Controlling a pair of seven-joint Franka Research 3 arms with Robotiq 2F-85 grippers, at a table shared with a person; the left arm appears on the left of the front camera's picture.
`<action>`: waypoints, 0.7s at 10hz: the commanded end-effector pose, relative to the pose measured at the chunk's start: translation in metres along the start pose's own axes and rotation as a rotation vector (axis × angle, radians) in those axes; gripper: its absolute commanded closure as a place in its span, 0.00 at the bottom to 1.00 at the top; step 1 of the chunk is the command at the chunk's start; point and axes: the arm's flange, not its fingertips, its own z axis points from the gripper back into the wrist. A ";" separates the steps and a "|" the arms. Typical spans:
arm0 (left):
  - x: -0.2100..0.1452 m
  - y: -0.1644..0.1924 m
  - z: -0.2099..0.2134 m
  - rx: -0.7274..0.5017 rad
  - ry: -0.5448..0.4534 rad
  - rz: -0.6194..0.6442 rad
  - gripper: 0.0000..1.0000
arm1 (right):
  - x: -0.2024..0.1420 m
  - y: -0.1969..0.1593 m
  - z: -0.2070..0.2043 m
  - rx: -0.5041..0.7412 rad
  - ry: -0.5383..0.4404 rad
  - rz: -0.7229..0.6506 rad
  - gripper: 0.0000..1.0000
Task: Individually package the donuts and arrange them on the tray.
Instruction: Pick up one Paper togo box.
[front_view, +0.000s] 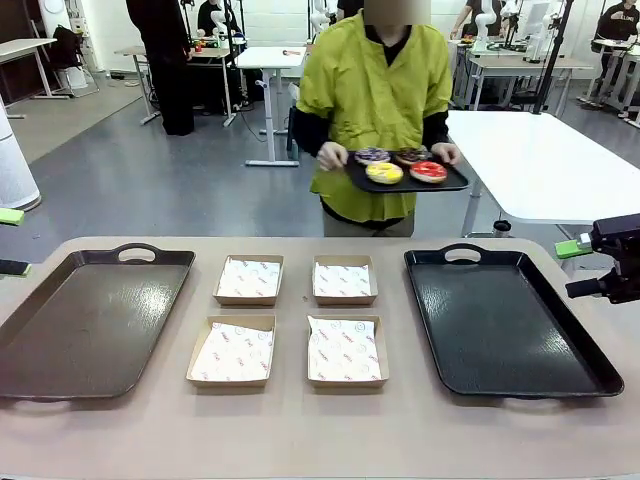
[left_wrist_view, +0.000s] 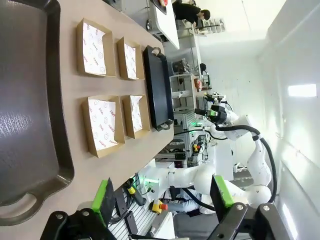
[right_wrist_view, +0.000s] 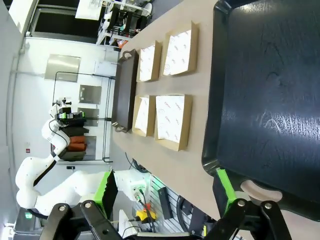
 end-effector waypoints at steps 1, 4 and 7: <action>-0.002 -0.007 0.003 0.007 -0.012 -0.020 0.00 | -0.002 0.003 -0.003 0.018 0.012 0.041 0.00; 0.000 0.000 0.000 0.000 0.000 0.000 0.00 | 0.000 0.000 0.000 0.000 0.000 0.000 0.00; 0.000 0.000 0.000 0.000 0.000 0.000 0.00 | 0.000 0.000 0.000 0.000 0.000 0.000 0.00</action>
